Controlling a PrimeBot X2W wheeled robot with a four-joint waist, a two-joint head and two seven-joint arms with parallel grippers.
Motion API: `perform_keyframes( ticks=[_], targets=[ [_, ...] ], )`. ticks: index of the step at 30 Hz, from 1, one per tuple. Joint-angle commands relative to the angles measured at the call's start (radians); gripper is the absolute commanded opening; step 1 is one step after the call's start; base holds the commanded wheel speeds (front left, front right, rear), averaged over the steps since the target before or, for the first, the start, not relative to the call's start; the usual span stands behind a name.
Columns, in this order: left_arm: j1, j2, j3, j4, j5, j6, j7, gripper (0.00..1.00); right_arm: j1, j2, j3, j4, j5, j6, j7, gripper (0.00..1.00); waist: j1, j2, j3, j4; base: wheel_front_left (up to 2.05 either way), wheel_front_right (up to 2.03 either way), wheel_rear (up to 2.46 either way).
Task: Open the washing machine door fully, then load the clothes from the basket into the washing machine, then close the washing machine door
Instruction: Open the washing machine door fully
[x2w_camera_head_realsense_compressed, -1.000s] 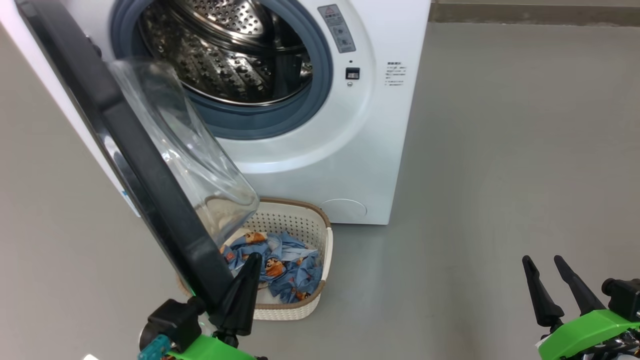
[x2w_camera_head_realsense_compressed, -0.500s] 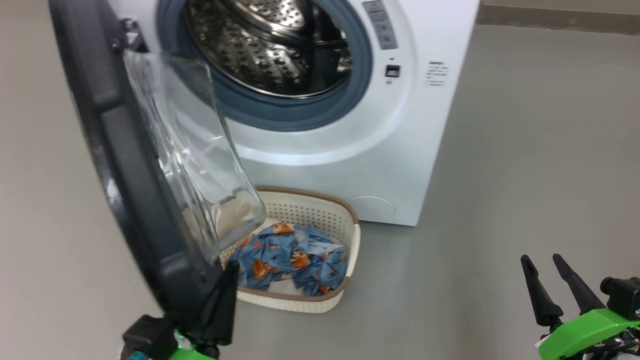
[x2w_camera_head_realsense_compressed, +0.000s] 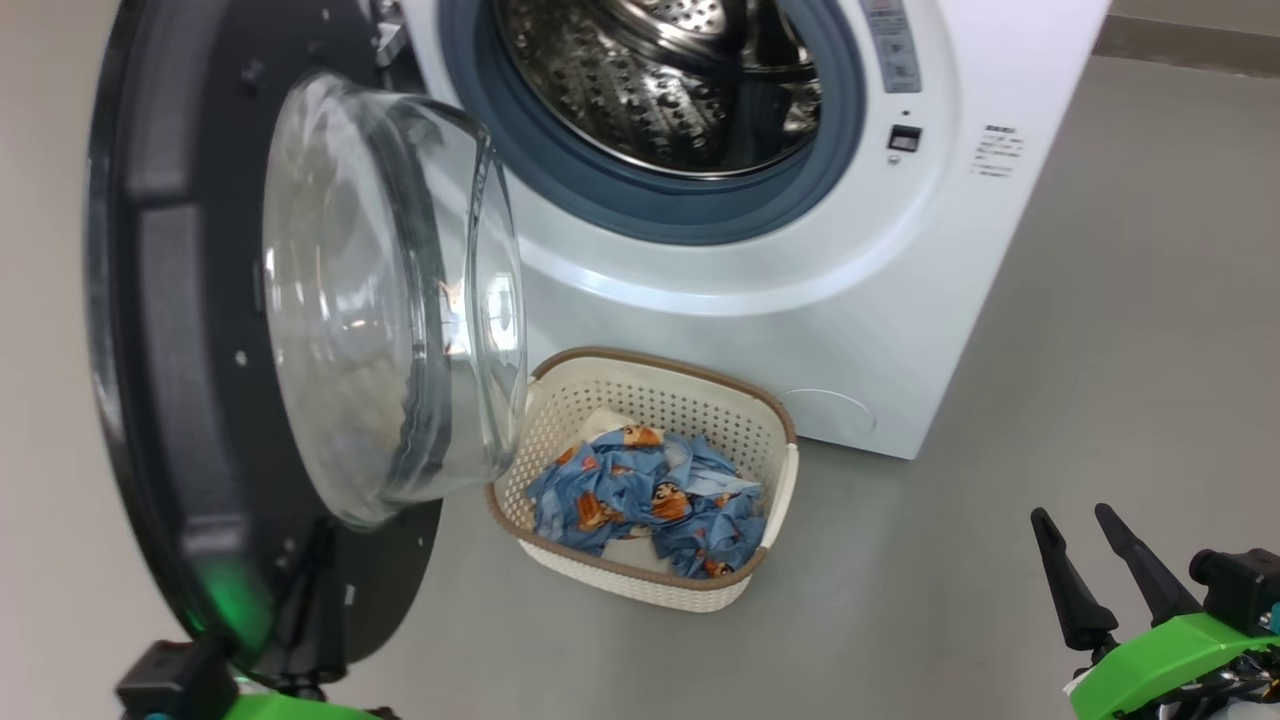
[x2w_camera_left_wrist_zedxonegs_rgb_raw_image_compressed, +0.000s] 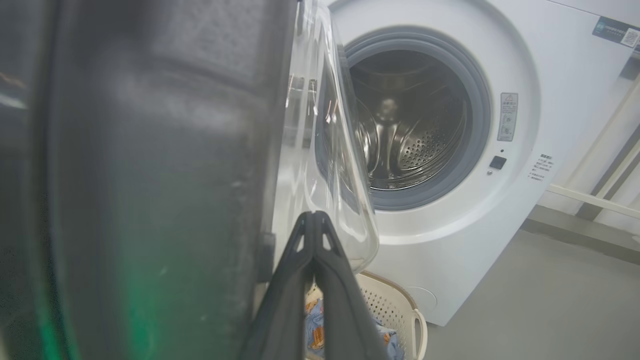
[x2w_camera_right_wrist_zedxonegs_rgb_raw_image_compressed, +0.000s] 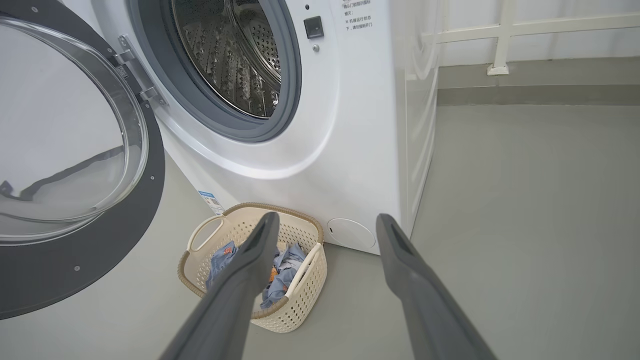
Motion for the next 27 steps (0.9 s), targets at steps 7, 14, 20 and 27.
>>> perform_keyframes(
  ticks=[7, 14, 20, 27],
  targets=[
    [-0.036, 0.052, 0.129, -0.018, 0.018, 0.034, -0.007, 0.00, -0.049, -0.023, 0.037, -0.021, -0.015, 0.002, -0.012, 1.00, 0.0000, 0.0000, 0.022, 0.032, 0.00, 0.00, 0.00],
    [-0.092, 0.096, 0.214, 0.037, 0.028, 0.030, -0.007, 0.00, -0.060, -0.030, 0.041, -0.028, -0.019, 0.002, -0.012, 1.00, 0.0000, 0.0000, 0.040, 0.036, 0.00, 0.00, 0.00],
    [-0.172, 0.127, 0.301, 0.115, 0.032, 0.017, -0.007, 0.00, -0.071, -0.034, 0.047, -0.030, -0.022, 0.002, -0.012, 1.00, 0.0000, 0.0000, 0.063, 0.033, 0.00, 0.00, 0.00],
    [-0.282, 0.162, 0.411, 0.238, 0.055, 0.008, -0.007, 0.00, -0.093, -0.045, 0.052, -0.032, -0.026, 0.002, -0.012, 1.00, 0.0000, 0.0000, 0.099, 0.028, 0.00, 0.00, 0.00]
  ],
)
